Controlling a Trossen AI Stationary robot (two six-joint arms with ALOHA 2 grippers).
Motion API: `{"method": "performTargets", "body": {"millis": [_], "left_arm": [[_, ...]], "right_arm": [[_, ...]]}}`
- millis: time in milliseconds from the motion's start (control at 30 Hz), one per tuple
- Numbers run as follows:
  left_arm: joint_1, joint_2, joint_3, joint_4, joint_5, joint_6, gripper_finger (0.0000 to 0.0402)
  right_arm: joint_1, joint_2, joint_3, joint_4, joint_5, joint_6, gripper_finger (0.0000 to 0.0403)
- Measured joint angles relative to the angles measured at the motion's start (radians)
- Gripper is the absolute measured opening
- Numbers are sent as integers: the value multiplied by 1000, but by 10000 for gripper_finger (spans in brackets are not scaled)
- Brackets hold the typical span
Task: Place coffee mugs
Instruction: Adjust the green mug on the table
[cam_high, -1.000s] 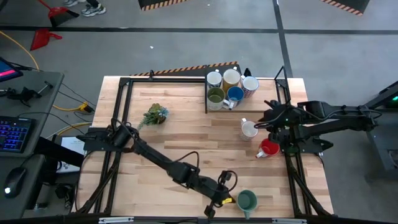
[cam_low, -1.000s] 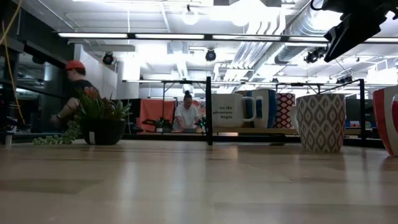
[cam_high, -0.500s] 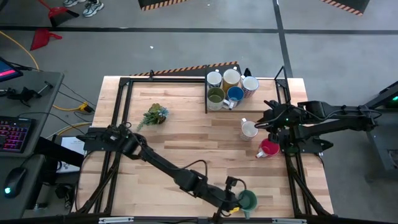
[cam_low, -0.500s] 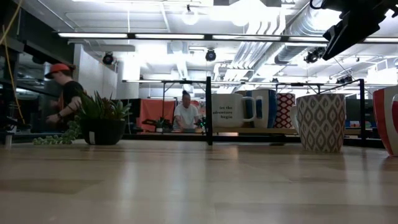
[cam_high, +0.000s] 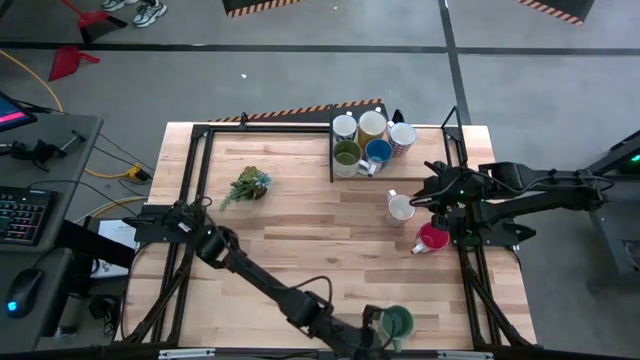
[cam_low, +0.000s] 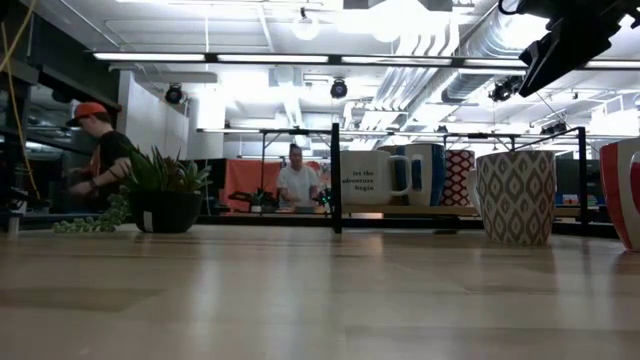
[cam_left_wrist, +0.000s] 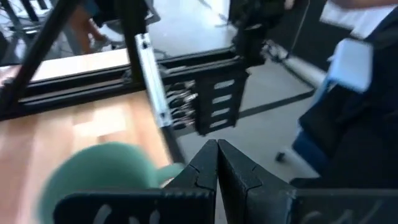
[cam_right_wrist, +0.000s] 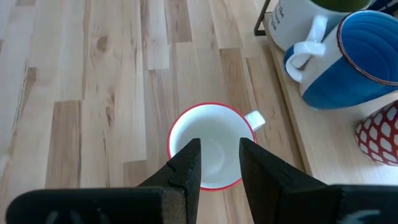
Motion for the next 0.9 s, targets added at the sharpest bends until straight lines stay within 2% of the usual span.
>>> {"method": "performTargets", "body": {"millis": [333, 733, 900], "left_arm": [[-17, 137, -2, 266, 23, -63, 0], [2, 188, -2, 277, 14, -89, 0], [3, 189, -2, 271, -36, -58, 0]], "right_arm": [[0, 0, 0, -2, 0, 9, 89], [0, 0, 0, -3, 1, 1, 89], [0, 0, 0, -3, 7, -4, 89]]}}
